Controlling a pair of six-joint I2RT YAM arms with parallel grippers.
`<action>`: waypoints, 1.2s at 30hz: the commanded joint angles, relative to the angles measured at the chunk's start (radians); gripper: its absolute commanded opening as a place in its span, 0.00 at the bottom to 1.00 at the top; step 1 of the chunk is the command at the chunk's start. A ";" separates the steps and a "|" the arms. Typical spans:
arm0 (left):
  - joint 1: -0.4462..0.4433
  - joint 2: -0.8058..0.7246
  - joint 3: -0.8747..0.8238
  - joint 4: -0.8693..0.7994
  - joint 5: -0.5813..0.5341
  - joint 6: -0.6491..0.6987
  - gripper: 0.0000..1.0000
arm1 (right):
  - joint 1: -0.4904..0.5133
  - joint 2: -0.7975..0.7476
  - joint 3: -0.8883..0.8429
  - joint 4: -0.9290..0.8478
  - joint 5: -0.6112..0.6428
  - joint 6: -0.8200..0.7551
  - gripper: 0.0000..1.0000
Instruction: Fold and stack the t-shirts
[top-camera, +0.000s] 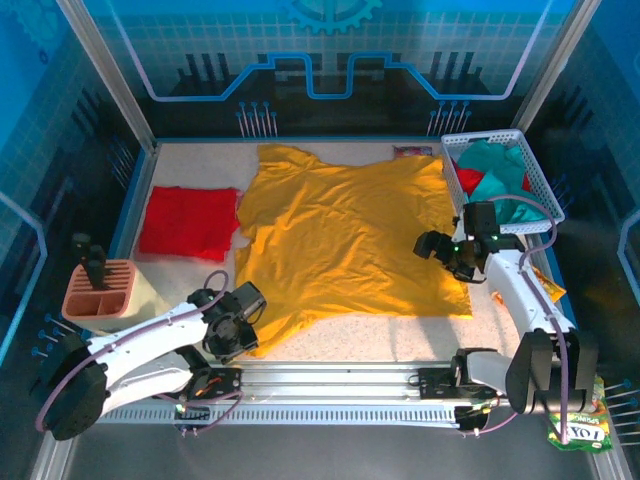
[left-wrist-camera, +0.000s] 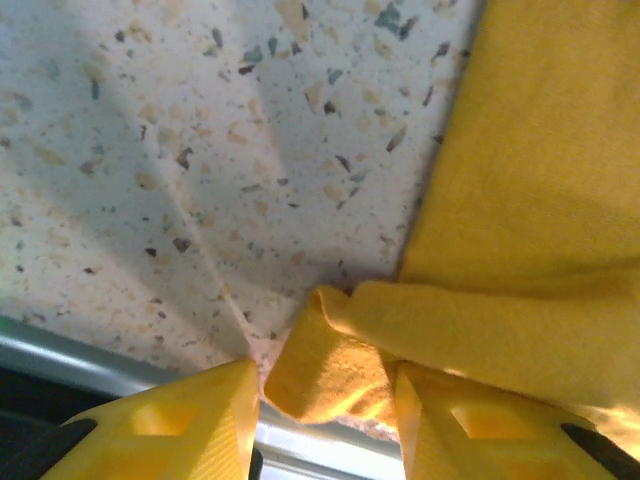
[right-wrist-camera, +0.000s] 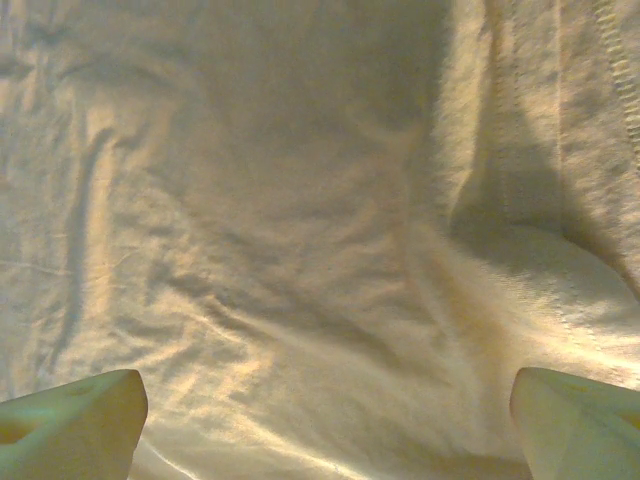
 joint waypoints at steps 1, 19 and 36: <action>-0.008 0.020 -0.026 0.043 -0.027 -0.011 0.42 | -0.025 -0.019 -0.023 -0.035 -0.020 -0.005 0.94; 0.058 0.040 0.177 -0.019 -0.129 0.147 0.00 | -0.184 -0.061 -0.165 -0.162 0.139 0.110 0.80; 0.254 0.113 0.370 -0.025 -0.120 0.381 0.00 | -0.174 0.016 -0.311 -0.068 0.106 0.211 0.40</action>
